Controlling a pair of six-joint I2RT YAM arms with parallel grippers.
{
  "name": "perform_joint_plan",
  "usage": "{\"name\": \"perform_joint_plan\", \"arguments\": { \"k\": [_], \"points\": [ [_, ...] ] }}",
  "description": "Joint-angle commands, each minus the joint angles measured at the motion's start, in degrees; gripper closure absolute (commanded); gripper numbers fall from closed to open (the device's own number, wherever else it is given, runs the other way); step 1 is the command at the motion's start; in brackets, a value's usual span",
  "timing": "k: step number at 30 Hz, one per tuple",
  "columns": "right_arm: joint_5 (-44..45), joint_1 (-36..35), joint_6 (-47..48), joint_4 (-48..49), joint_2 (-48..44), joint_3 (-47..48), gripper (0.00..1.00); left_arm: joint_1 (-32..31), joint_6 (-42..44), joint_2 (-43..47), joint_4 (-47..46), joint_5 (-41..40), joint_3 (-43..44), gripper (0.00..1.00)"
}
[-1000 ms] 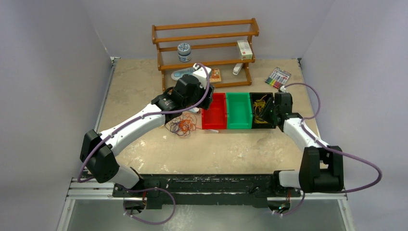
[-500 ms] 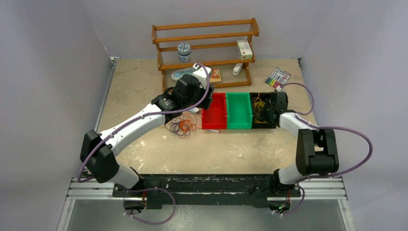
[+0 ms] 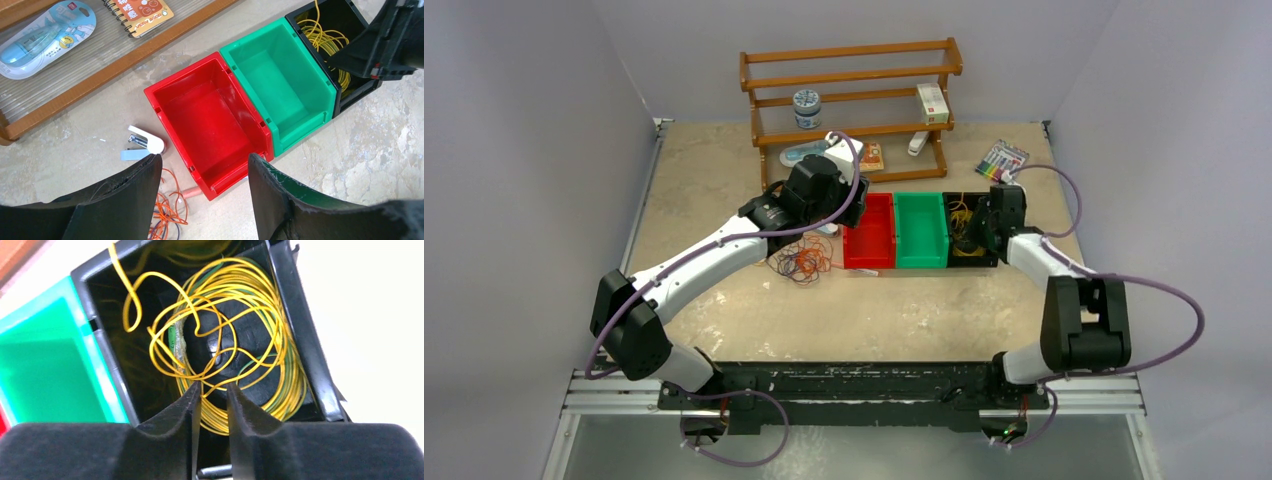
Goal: Untangle the cables
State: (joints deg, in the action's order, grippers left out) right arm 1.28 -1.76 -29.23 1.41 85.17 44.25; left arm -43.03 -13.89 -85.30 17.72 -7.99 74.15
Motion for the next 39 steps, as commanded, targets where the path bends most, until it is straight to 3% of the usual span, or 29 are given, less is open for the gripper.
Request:
{"name": "perform_joint_plan", "arguments": {
  "k": [1,6,11,24,39],
  "points": [
    [3.7,0.1,2.1,-3.4,-6.7,3.0,0.68,0.1,0.5,0.5,-1.4,-0.7,0.7,0.37],
    [6.6,0.1,3.6,-7.7,-12.4,4.2,0.56,0.1,0.5,0.5,-1.4,-0.7,0.8,0.37],
    [5.4,0.1,5.1,-5.6,-13.0,5.5,0.52,0.1,0.4,0.4,-1.5,-0.2,0.7,0.37],
    [-4.3,0.1,6.5,6.8,1.1,10.7,0.57,0.1,0.5,0.8,-1.4,-1.0,0.6,0.37],
    [-4.2,0.1,7.2,7.8,10.9,18.0,0.68,0.1,0.7,0.7,-1.2,-1.5,0.6,0.37]
  ]
}}
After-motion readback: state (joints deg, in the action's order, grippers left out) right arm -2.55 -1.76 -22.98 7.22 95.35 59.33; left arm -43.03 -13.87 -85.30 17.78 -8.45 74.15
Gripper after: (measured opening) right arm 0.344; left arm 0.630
